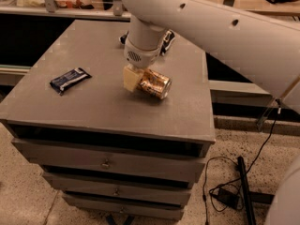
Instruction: Place orange can upright
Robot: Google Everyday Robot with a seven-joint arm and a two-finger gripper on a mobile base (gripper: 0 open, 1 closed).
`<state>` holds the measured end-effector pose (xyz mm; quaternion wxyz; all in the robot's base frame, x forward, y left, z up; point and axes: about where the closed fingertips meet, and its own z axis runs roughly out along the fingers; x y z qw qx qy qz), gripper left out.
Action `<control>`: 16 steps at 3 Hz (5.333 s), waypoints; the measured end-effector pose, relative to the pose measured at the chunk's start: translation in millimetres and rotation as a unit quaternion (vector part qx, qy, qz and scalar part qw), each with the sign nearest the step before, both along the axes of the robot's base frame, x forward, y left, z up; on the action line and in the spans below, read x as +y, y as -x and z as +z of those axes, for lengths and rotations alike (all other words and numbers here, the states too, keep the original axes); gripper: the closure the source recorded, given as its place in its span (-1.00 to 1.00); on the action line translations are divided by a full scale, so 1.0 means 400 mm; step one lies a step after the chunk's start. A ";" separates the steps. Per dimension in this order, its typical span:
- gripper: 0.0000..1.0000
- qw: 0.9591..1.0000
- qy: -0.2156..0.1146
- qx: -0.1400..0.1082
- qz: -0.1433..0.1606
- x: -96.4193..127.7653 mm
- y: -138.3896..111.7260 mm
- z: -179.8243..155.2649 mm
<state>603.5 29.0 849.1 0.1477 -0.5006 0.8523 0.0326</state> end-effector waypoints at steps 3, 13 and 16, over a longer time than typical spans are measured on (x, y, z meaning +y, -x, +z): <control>1.00 0.952 -0.270 -0.047 0.136 0.044 0.014 0.194; -0.43 0.753 -0.600 -0.124 0.240 0.020 -0.060 0.156; -1.00 0.781 -0.567 -0.140 0.221 -0.091 -0.068 0.177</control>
Offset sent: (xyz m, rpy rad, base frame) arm -0.0374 0.0271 0.1286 0.7800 -0.0508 0.3828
